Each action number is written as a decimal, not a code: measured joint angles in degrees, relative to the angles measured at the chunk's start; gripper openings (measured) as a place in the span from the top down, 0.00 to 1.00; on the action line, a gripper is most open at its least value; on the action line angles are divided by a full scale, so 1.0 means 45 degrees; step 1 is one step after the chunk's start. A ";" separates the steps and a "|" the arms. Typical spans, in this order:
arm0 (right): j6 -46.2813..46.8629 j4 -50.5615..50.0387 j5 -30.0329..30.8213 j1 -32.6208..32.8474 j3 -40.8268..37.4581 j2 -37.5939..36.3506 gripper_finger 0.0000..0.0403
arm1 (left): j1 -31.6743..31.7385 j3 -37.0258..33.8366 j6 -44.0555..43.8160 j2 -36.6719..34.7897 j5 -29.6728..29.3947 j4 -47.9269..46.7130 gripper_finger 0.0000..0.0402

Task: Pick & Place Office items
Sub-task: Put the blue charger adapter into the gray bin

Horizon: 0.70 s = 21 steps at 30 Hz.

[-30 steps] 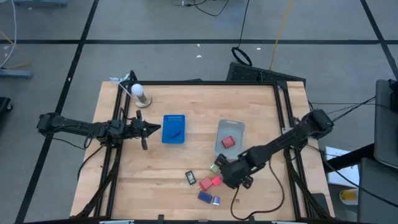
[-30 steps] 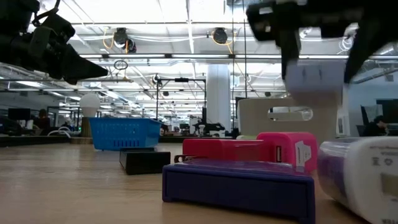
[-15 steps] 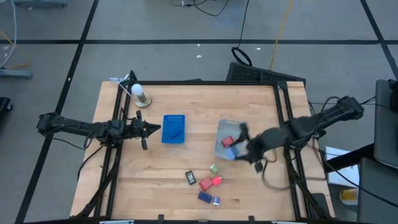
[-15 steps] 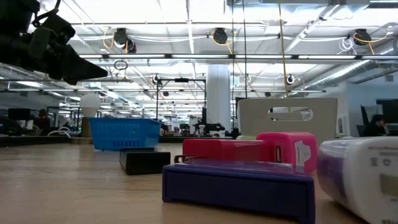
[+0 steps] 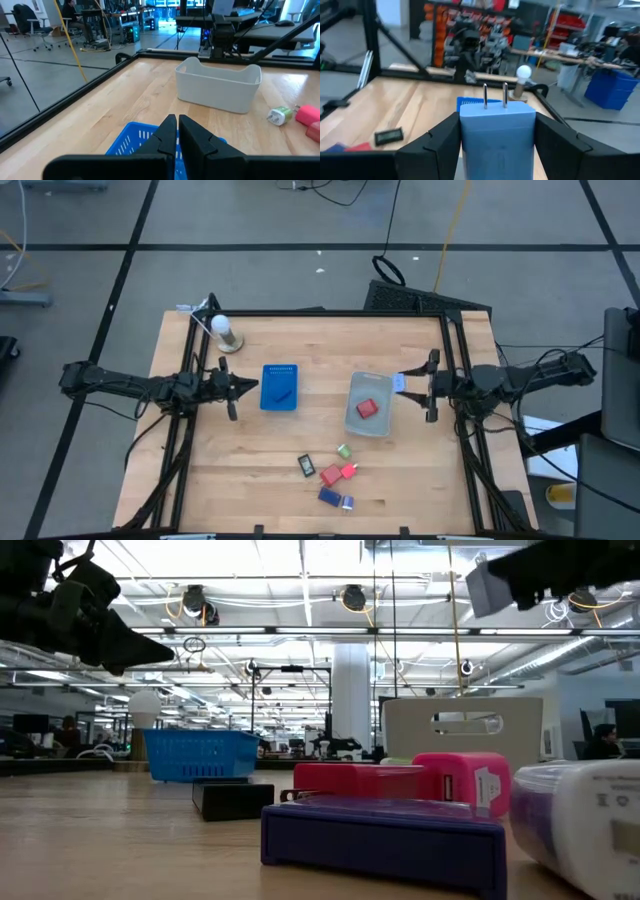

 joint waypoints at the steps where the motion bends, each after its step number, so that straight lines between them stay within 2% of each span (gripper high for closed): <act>1: 0.0059 0.0176 0.0003 -0.0094 -0.0328 -0.0360 0.49 | 0.0001 0.0000 0.0005 0.0001 0.0000 0.0025 0.94; 11: 0.0141 0.1199 -0.0030 -0.0613 -0.2658 -0.3079 0.48 | -0.0002 0.0003 -0.0442 0.0001 0.0106 0.0174 0.94; 21: 0.0274 0.1373 -0.0055 -0.0666 -0.3945 -0.4133 0.48 | 0.0001 0.0005 -0.0382 0.0001 0.0042 0.0077 0.94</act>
